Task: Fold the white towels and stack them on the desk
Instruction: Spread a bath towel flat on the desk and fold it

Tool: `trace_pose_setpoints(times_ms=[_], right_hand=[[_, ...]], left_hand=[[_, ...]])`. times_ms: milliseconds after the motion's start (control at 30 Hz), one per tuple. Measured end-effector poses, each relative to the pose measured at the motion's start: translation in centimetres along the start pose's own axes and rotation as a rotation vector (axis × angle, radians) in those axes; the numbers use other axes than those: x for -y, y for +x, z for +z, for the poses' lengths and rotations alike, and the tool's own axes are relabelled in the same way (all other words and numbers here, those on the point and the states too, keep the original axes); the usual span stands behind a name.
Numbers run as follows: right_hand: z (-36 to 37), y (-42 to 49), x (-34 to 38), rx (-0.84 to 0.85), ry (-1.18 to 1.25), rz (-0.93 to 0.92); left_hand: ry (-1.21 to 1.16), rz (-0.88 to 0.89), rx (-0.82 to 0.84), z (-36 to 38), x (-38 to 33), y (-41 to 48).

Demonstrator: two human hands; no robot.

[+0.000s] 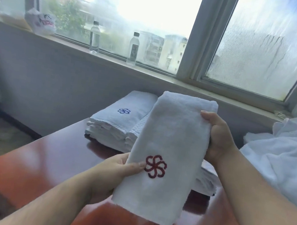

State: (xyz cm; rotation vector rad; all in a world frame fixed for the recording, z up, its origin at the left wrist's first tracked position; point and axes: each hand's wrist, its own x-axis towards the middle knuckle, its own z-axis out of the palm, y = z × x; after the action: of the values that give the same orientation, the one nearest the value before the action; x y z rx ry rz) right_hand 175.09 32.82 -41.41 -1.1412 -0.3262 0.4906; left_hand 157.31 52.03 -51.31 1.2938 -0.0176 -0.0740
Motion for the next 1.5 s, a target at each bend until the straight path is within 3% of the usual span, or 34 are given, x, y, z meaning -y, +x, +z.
trace_pose_setpoints(times_ms=[167, 433, 600, 667, 800, 933, 1033, 1133, 1267, 1500], right_hand=[[-0.3, 6.2, 1.4, -0.020, -0.113, -0.004], [-0.7, 17.2, 5.1, -0.035, -0.086, -0.103], [-4.7, 22.7, 0.8, -0.102, -0.244, 0.086], [-6.4, 24.0, -1.5, -0.150, -0.251, 0.132], [-7.3, 24.7, -2.2, -0.244, -0.243, 0.102], [-7.9, 24.8, -2.5, -0.309, -0.202, -0.004], [-7.6, 25.0, -2.7, -0.240, -0.243, -0.015], [-7.5, 25.9, -2.9, -0.287, -0.287, -0.030], [-7.8, 26.6, -3.0, -0.347, -0.322, -0.108], [-7.7, 26.6, -3.4, -0.334, -0.319, -0.077]], left_hand=[[0.035, -0.013, -0.061, -1.9, -2.4, 4.1], [0.013, 0.002, -0.157, -4.4, -9.7, 12.7], [0.416, -0.302, -0.415, -5.5, -8.1, 17.7], [0.482, -0.347, -0.482, -5.9, -6.9, 18.3], [0.531, -0.281, -0.443, -6.3, -6.5, 18.2], [0.422, -0.228, -0.335, -4.9, -6.8, 17.5], [0.755, -0.214, -0.403, -4.5, -5.5, 17.1], [0.940, -0.145, -0.492, -4.3, -5.0, 16.9], [1.049, -0.117, -0.564, -4.2, -5.5, 17.1], [1.251, -0.109, -0.636, -4.9, -6.0, 17.0]])
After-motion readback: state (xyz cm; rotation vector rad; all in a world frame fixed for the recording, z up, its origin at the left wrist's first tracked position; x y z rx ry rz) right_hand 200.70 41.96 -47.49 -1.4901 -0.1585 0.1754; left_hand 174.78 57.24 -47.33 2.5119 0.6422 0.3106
